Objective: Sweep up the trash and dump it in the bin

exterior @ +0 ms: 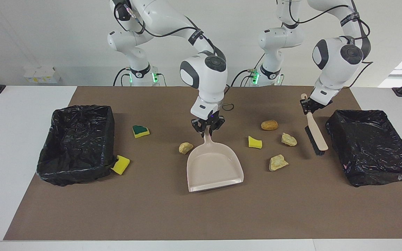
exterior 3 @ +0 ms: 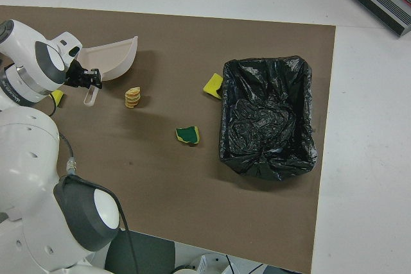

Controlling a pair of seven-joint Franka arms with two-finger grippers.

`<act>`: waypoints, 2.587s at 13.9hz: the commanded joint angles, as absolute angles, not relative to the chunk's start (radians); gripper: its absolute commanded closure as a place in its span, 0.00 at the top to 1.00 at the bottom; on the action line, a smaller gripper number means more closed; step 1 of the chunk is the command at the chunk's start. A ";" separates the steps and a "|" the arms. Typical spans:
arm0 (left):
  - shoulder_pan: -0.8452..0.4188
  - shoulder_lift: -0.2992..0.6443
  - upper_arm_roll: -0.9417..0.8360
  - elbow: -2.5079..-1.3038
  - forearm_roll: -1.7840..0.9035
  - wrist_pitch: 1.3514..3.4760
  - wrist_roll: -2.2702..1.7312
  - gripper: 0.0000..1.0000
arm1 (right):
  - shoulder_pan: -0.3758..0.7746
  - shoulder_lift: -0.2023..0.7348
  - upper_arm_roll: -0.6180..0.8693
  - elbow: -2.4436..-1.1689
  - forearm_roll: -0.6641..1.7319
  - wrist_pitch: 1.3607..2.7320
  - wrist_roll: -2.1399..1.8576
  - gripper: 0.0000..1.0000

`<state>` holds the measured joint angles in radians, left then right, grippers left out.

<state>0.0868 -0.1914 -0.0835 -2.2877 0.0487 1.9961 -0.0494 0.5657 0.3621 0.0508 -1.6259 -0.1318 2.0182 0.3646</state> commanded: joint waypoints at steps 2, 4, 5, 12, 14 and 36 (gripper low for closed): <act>0.101 -0.178 -0.095 -2.292 0.060 1.999 -0.038 0.00 | 0.531 0.313 0.057 -1.667 -0.087 1.950 0.018 0.00; 0.103 -0.175 -0.095 -2.293 0.058 1.996 -0.043 0.00 | 0.512 0.311 0.057 -1.674 -0.090 1.936 -0.209 0.00; 0.103 -0.176 -0.095 -2.298 0.058 1.994 -0.048 0.00 | 0.509 0.310 0.057 -1.674 -0.091 1.934 -0.292 0.00; 0.089 -0.189 -0.097 -2.322 0.058 1.916 -0.087 0.00 | 0.503 0.265 0.057 -1.758 -0.103 1.902 -0.769 0.00; 0.072 -0.183 -0.098 -2.325 0.058 1.922 -0.187 0.00 | 0.503 0.265 0.052 -1.758 -0.112 1.905 -0.930 0.00; -0.517 0.006 -0.106 -2.163 -0.287 2.113 -0.394 0.00 | 0.520 0.351 0.057 -1.758 -0.166 2.102 -0.877 0.00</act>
